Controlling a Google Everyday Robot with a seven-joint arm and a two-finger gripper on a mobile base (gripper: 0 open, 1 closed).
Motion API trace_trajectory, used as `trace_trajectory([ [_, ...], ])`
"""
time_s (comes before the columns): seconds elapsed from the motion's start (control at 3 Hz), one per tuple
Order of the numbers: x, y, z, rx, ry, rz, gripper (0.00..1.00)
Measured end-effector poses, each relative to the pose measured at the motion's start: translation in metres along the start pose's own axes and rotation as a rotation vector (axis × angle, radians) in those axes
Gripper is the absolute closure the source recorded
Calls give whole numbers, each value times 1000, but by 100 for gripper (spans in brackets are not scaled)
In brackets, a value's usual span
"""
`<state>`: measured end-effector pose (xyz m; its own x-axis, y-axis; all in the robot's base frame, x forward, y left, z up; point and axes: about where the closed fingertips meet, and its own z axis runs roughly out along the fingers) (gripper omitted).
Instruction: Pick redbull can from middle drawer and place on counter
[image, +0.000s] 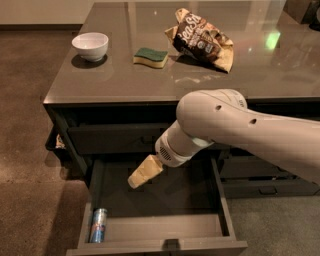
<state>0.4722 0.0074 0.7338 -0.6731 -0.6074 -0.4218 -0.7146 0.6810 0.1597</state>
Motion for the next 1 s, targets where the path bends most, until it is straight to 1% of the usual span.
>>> trace_trajectory([
  [0.33, 0, 0, 0, 0, 0, 0, 0],
  [0.67, -1, -9, 24, 0, 21, 65, 0],
  [1.0, -6, -13, 94, -22, 77, 138, 0],
])
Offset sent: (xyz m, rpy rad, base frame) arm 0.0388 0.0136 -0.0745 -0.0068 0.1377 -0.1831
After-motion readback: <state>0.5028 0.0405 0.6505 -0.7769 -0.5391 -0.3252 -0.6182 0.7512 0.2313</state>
